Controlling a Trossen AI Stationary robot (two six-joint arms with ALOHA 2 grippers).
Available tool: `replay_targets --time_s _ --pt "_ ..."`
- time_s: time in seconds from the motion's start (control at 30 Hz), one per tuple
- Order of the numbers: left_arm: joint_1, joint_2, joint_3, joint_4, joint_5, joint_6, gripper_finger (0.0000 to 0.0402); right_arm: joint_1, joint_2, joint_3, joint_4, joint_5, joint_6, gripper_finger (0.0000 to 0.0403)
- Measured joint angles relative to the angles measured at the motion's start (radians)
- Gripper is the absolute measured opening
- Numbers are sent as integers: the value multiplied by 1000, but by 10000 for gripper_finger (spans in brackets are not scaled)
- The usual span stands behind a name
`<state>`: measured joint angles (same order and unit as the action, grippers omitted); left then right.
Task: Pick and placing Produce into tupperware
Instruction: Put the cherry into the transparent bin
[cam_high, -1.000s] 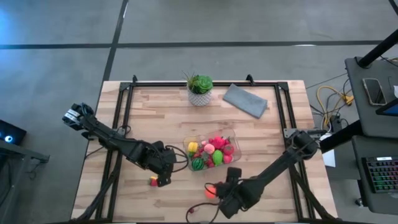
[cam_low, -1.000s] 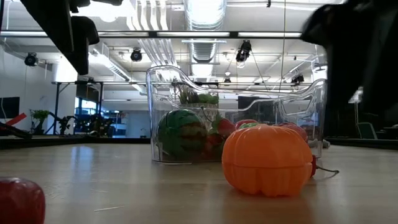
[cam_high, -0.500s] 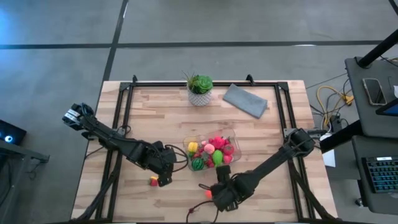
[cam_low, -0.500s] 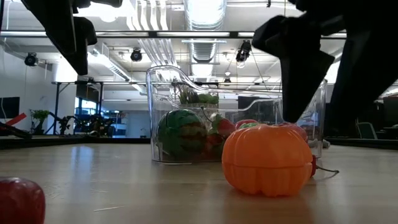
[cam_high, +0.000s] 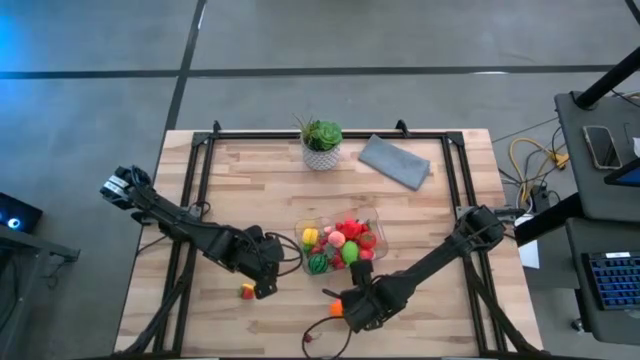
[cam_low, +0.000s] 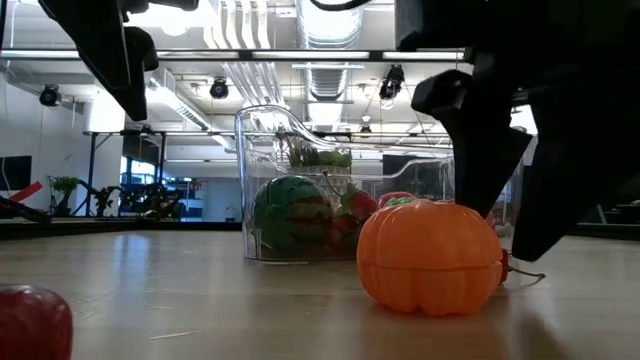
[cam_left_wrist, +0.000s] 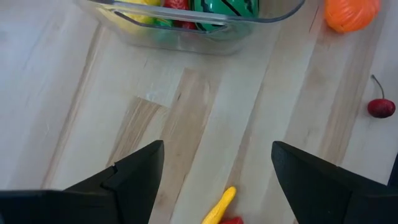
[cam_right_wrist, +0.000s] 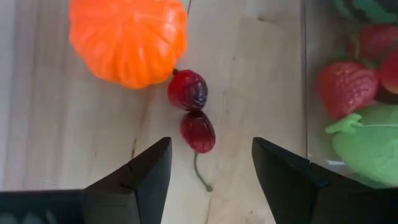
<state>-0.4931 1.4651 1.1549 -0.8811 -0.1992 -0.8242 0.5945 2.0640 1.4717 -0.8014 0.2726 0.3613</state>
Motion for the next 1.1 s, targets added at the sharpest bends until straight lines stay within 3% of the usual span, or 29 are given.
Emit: replay_targets --time_s 0.87,1.1 --pt "0 0 0 -22 -20 2 283 -26 0 -43 89 -55 -4 214" --pt "0 0 -1 -28 -22 2 283 -30 -4 -54 102 -96 1 182"
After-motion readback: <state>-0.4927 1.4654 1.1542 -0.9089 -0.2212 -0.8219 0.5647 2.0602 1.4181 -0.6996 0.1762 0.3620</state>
